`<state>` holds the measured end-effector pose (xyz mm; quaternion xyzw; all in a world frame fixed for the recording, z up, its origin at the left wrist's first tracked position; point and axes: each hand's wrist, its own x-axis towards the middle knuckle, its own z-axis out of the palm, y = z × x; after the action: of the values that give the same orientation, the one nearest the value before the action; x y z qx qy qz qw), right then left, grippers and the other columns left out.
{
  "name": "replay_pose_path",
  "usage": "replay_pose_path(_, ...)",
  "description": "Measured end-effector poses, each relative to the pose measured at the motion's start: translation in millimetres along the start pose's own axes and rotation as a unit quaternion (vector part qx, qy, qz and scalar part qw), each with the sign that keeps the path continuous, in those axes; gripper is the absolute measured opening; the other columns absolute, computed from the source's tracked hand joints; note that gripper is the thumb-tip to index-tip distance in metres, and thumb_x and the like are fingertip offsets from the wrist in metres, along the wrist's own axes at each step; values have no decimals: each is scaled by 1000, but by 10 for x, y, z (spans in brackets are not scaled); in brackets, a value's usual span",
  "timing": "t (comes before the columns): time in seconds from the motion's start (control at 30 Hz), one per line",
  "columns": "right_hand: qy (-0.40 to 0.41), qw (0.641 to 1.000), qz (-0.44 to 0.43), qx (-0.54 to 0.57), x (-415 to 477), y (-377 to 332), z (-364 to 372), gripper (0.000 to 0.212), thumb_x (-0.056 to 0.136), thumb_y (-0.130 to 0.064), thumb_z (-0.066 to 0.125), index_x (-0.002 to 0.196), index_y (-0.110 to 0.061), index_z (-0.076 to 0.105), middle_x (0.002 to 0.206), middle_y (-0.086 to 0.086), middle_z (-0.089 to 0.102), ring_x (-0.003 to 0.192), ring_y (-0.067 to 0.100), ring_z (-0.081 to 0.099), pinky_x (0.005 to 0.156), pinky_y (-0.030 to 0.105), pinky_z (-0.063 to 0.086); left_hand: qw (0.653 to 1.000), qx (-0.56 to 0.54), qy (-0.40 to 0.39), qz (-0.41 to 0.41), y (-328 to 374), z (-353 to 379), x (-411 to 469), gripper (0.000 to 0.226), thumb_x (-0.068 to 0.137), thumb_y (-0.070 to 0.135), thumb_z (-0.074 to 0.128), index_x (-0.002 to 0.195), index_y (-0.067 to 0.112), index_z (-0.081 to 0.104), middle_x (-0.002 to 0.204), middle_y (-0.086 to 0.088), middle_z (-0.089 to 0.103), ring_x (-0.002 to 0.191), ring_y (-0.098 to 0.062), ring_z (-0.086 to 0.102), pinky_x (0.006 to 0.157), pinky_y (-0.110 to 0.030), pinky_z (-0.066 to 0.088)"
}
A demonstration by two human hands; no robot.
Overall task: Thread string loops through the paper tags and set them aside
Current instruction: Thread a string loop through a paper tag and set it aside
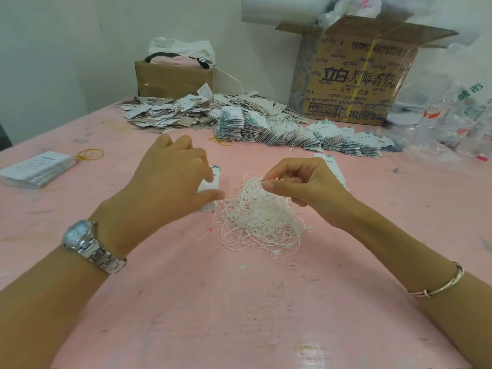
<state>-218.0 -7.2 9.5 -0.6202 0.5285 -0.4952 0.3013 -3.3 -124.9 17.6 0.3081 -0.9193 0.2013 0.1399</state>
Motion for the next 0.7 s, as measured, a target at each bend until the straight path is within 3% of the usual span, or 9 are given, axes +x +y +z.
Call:
replay_pose_path(0.17, 20, 1000, 9, -2, 6, -8, -8, 8, 77, -21, 76, 83, -17, 74, 47, -14, 24, 46, 11, 16, 45, 21, 17, 995, 81, -51, 12, 8, 48, -2, 51, 85, 65, 44, 116, 33, 69, 116, 13, 66, 108, -15, 45, 85, -34, 29)
replay_pose_path(0.33, 32, 999, 14, 0, 7, -7, 22, 8, 75, -24, 77, 81, -18, 76, 46, -11, 26, 48, 16, 15, 44, 20, 19, 996, 61, -63, 6, 2, 14, 5, 35, 88, 49, 55, 119, 40, 66, 114, 10, 66, 105, -13, 47, 82, -32, 27)
replay_pose_path(0.57, 31, 999, 29, -2, -4, 13, 57, 12, 78, -16, 75, 84, -7, 73, 44, -12, 27, 42, 6, 19, 45, 8, 28, 997, 43, -55, -18, 11, 17, 14, 29, 88, 51, 59, 115, 44, 67, 108, 5, 61, 66, -8, 24, 72, -28, 17)
replay_pose_path(0.7, 24, 999, 29, -6, -6, 43, 61, 4, 83, -7, 73, 85, -4, 72, 45, -13, 27, 40, 3, 22, 46, 5, 31, 998, 33, -50, -22, -2, -11, 5, 26, 91, 51, 57, 114, 45, 66, 108, 5, 60, 67, -10, 28, 74, -28, 19)
